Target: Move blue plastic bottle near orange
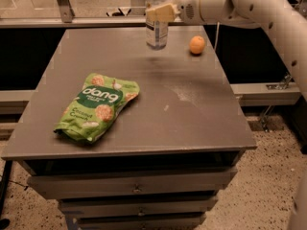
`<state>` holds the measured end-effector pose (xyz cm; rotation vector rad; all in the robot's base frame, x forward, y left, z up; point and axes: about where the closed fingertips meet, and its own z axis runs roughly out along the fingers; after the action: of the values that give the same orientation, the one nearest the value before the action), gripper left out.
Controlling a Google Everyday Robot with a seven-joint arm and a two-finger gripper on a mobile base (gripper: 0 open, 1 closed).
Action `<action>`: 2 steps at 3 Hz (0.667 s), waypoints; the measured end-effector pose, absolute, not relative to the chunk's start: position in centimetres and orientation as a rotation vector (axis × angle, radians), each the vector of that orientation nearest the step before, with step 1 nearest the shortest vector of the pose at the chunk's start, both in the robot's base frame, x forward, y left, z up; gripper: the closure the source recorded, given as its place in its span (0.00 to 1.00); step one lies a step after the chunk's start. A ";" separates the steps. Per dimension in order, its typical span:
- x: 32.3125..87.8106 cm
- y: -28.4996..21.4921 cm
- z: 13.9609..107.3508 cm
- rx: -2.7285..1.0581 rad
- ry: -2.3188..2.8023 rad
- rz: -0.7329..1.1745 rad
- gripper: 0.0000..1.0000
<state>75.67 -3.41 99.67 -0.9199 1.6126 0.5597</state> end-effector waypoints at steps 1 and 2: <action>78.2 -3.4 98.6 -0.971 1.614 0.545 1.00; 79.8 -3.8 98.3 -1.011 1.616 0.524 1.00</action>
Offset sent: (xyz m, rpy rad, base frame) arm 0.0640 -0.0186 -0.0104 -0.1179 -0.0242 0.0457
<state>79.80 -3.76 98.29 -1.0106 1.6164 0.5245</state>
